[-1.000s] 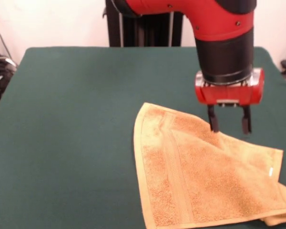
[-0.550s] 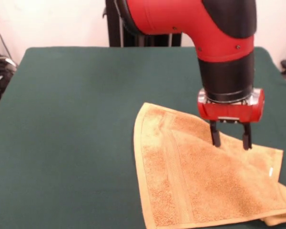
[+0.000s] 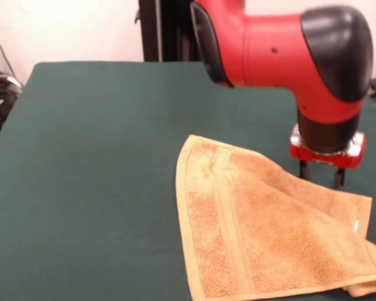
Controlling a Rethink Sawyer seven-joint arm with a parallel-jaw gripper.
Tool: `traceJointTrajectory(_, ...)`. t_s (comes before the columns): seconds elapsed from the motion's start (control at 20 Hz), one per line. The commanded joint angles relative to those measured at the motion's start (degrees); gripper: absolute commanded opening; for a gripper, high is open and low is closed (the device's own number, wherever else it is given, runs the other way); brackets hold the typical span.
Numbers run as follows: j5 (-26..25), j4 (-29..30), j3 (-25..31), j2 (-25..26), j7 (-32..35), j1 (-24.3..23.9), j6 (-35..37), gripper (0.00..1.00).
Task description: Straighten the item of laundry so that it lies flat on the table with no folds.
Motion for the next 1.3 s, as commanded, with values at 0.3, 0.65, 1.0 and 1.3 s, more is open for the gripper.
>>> traceJointTrajectory(0.3, 3.56, -8.63, -4.05, 10.65, 26.16, 5.30, -10.07, 1.00)
traceJointTrajectory(0.65, 3.04, -6.42, -2.90, 8.48, 28.52, 6.47, -6.62, 1.00)
traceJointTrajectory(1.0, -0.05, -8.29, -9.42, -0.80, 33.41, 8.59, 25.39, 1.00)
traceJointTrajectory(1.3, -0.38, -12.47, -10.13, 0.37, 31.30, 7.67, 28.59, 1.00)
